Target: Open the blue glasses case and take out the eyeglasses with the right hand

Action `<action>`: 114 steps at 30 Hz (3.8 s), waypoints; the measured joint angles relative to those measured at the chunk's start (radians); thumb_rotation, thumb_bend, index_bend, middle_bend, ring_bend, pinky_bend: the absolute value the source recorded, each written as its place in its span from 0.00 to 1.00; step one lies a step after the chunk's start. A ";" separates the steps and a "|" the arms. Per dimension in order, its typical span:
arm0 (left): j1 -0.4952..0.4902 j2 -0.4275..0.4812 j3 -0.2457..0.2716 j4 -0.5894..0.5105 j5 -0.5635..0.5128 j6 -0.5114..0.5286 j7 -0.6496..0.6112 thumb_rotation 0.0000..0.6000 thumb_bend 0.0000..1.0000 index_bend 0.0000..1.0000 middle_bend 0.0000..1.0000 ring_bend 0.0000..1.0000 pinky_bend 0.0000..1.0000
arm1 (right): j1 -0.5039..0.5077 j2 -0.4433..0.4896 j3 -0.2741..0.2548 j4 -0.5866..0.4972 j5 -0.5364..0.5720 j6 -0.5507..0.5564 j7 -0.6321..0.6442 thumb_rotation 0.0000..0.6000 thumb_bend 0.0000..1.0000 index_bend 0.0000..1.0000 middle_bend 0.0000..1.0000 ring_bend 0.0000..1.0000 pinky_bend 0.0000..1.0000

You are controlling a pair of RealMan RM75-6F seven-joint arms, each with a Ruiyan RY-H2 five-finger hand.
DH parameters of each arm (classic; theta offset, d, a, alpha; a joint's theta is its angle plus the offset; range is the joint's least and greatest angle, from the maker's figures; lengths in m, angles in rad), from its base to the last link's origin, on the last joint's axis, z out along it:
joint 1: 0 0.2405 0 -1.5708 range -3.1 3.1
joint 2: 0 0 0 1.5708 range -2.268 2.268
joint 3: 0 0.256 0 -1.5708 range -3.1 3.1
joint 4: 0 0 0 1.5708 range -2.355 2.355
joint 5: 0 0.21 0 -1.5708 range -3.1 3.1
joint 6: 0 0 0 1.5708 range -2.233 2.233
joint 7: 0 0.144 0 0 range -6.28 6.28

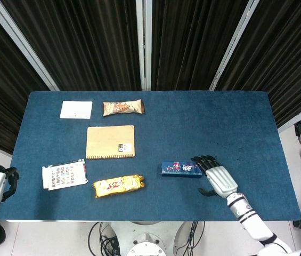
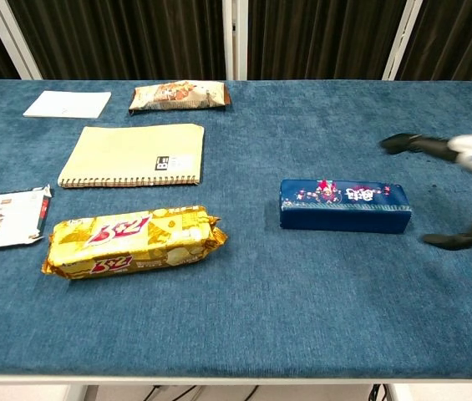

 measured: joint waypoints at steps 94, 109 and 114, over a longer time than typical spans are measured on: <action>-0.003 0.001 -0.001 -0.001 -0.005 -0.006 -0.001 1.00 0.58 0.67 0.64 0.45 0.45 | 0.440 -0.092 0.097 0.321 0.267 -0.395 0.013 1.00 0.26 0.09 0.15 0.00 0.00; -0.003 0.001 -0.001 -0.001 -0.005 -0.006 0.000 1.00 0.58 0.67 0.64 0.45 0.45 | 0.456 -0.084 0.070 0.343 0.289 -0.398 0.009 1.00 0.35 0.23 0.16 0.00 0.00; -0.003 0.001 -0.001 -0.001 -0.006 -0.006 -0.002 1.00 0.58 0.67 0.64 0.45 0.45 | 0.468 -0.098 0.069 0.363 0.298 -0.404 0.011 1.00 0.37 0.26 0.16 0.00 0.00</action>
